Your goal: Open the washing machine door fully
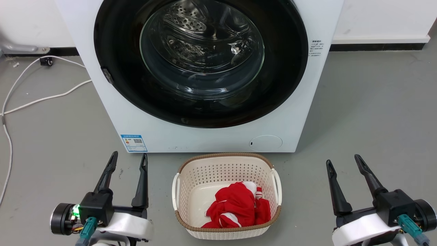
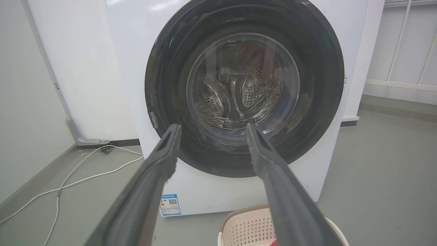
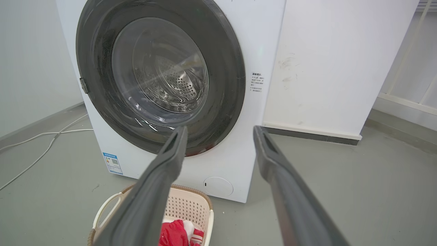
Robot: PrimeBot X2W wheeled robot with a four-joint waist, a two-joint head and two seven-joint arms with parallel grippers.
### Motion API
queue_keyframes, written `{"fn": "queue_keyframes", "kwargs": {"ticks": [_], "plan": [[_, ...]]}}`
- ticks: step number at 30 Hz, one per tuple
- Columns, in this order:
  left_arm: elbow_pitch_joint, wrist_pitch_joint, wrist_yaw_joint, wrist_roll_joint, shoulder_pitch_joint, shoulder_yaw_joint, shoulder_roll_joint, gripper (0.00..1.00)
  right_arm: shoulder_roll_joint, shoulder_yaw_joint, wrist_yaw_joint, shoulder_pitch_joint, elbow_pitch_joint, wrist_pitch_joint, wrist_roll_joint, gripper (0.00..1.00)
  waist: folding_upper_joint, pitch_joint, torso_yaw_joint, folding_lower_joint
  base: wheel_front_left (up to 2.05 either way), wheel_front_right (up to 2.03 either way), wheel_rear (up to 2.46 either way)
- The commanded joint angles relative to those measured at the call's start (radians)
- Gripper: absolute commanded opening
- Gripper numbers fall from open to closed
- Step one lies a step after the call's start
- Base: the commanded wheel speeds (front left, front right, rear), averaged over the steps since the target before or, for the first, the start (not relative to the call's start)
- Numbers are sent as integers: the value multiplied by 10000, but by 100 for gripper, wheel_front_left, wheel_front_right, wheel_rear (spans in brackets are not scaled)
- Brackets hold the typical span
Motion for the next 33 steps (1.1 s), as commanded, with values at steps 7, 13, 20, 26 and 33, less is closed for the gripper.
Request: {"fn": "queue_keyframes", "kwargs": {"ticks": [7,13,20,26,33], "plan": [[-8,-88,-58,130,94,74,-27,100,44,21,-5,32,27,-156,-40,100,0,22,-11,0,0,0,0],[16,-88,-104,109,84,120,-71,100,44,-8,-5,0,128,-179,114,100,0,23,4,0,0,0,0],[23,-88,-112,161,119,164,-94,100,43,35,-5,-50,360,-175,570,0,0,24,9,0,0,0,0],[9,-88,-156,130,100,215,-122,100,43,113,-5,-111,557,-386,2210,0,0,48,-9,0,0,0,0],[22,-88,-198,83,35,271,-154,100,41,650,-3,-355,1003,-822,6826,0,0,79,4,0,0,0,0]]}}
